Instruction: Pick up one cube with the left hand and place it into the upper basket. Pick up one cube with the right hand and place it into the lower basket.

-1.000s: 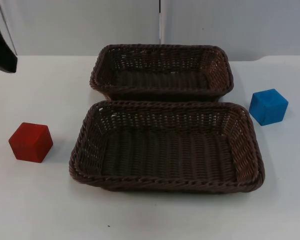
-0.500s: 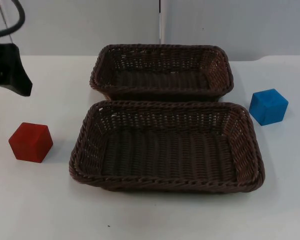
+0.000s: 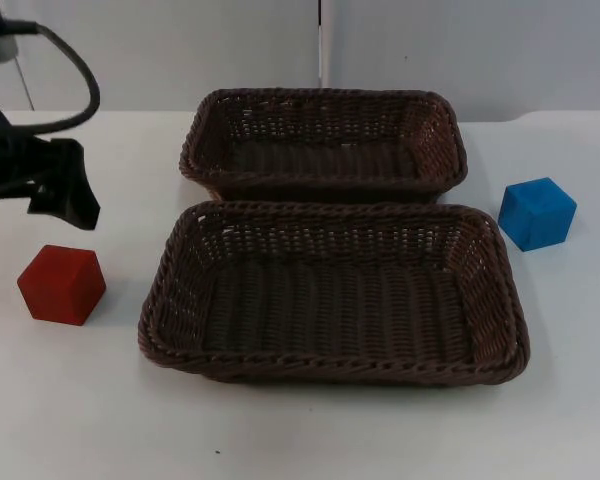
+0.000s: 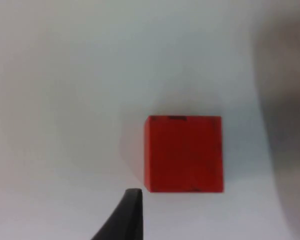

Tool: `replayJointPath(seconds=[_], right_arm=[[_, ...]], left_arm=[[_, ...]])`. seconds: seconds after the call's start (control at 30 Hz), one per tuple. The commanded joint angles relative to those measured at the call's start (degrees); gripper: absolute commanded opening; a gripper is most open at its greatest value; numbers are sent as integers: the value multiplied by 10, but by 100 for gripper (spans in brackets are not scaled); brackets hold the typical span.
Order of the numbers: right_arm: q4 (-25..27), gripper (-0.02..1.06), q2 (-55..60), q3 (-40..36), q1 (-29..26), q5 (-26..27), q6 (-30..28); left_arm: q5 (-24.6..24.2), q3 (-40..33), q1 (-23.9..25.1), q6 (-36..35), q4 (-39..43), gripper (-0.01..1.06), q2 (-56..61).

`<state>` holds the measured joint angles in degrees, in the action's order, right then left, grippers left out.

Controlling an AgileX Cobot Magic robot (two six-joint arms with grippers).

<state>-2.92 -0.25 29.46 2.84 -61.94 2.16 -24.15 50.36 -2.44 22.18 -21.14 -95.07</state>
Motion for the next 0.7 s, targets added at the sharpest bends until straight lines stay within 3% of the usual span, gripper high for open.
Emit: replayJointPath(seconds=[0.0, 0.67], right_arm=[[1, 105, 3, 1, -4, 2, -3], [1, 105, 3, 1, -4, 2, -3]], left_arm=[[30, 2, -3, 2, -5, 105, -26], [87, 56, -3, 1, 10, 105, -180]])
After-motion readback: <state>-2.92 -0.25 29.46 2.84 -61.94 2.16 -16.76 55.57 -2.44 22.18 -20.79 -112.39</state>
